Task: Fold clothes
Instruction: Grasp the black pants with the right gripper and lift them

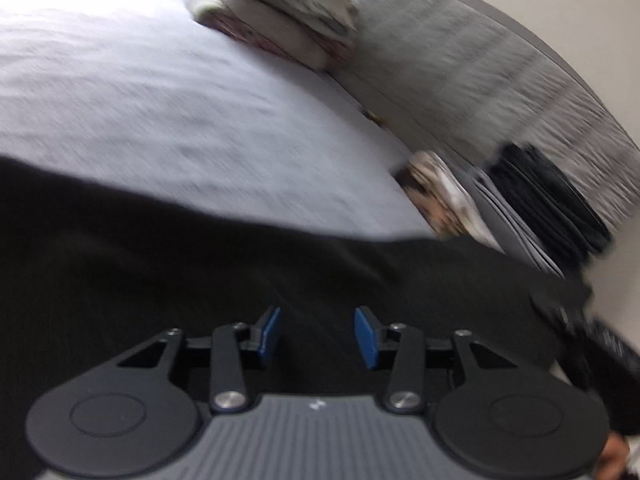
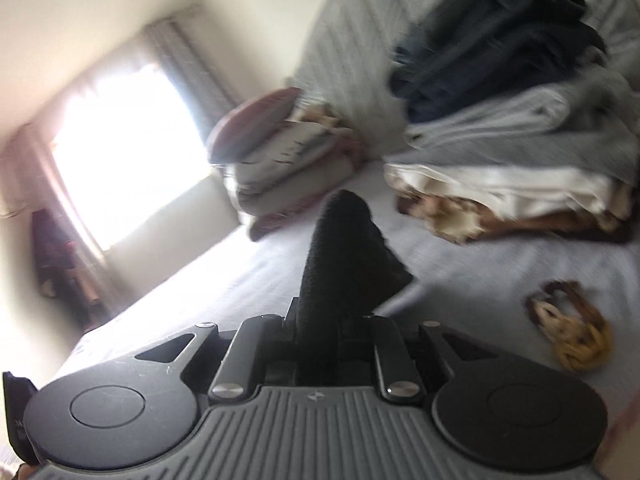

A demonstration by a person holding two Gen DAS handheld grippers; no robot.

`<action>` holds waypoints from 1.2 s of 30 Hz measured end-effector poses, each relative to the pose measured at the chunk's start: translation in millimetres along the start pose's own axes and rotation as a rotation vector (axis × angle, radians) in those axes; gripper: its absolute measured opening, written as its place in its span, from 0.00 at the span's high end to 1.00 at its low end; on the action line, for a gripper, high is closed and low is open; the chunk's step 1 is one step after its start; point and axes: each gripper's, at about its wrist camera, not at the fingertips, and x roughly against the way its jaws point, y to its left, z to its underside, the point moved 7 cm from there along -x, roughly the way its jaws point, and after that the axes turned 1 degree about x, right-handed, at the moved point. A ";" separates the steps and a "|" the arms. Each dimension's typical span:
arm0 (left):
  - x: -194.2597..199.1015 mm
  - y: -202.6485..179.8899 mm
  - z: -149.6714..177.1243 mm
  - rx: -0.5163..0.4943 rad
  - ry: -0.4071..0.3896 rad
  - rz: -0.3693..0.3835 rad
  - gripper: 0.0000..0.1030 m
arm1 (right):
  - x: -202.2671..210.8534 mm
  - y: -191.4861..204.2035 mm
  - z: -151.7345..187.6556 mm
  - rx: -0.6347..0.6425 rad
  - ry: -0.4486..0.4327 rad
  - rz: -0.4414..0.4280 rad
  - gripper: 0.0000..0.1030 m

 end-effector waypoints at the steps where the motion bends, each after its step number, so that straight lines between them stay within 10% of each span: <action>1: 2.5 -4.3 6.9 -0.023 0.014 0.007 0.59 | 0.1 6.0 -0.5 0.008 -0.002 -0.015 0.84; 7: 31.6 -6.0 21.7 -0.039 0.020 0.019 0.55 | 0.4 44.4 -4.0 0.083 0.005 -0.108 0.84; 14: 86.0 37.2 10.6 0.178 -0.125 0.079 0.34 | 2.1 105.6 4.3 0.302 0.027 -0.244 0.84; 36: 105.4 101.9 21.2 0.484 -0.223 0.220 0.15 | 1.5 203.6 138.5 1.012 0.377 -0.580 0.84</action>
